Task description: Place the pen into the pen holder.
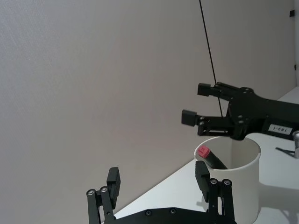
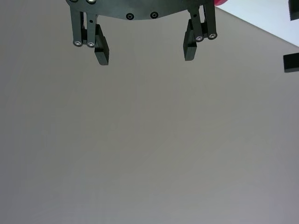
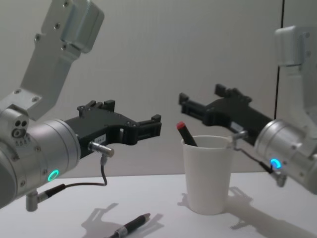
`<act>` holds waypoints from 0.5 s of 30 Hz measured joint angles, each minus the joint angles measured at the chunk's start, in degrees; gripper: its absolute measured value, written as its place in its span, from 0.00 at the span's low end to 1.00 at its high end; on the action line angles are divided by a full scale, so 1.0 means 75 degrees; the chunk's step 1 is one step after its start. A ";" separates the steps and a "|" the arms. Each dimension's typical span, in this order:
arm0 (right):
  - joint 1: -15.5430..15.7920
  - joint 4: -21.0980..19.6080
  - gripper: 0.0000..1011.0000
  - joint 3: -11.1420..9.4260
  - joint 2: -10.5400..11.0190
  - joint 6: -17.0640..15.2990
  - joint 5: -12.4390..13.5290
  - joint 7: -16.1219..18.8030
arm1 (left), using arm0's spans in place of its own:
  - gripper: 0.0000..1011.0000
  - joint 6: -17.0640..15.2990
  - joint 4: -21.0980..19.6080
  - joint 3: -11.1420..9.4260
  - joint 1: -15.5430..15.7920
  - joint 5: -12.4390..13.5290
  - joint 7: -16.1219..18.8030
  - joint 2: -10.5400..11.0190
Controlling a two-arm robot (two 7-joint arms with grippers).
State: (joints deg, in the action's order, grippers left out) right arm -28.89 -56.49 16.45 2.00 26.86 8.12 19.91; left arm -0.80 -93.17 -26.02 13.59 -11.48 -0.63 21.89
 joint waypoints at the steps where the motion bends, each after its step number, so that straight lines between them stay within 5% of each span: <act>1: 0.0092 -0.0220 0.99 -0.0034 0.0054 -0.0119 0.0057 -0.0048 | 0.99 0.0000 0.0000 0.0000 0.0000 0.0000 0.0000 0.0000; 15: 0.1101 -0.1958 0.99 -0.0358 0.0610 -0.0984 0.0451 -0.0544 | 0.99 0.0000 0.0000 0.0000 0.0000 0.0000 0.0000 0.0000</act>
State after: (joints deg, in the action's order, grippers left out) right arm -20.63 -71.18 13.76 6.57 19.48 11.51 15.83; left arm -0.80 -93.18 -26.02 13.59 -11.48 -0.62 21.90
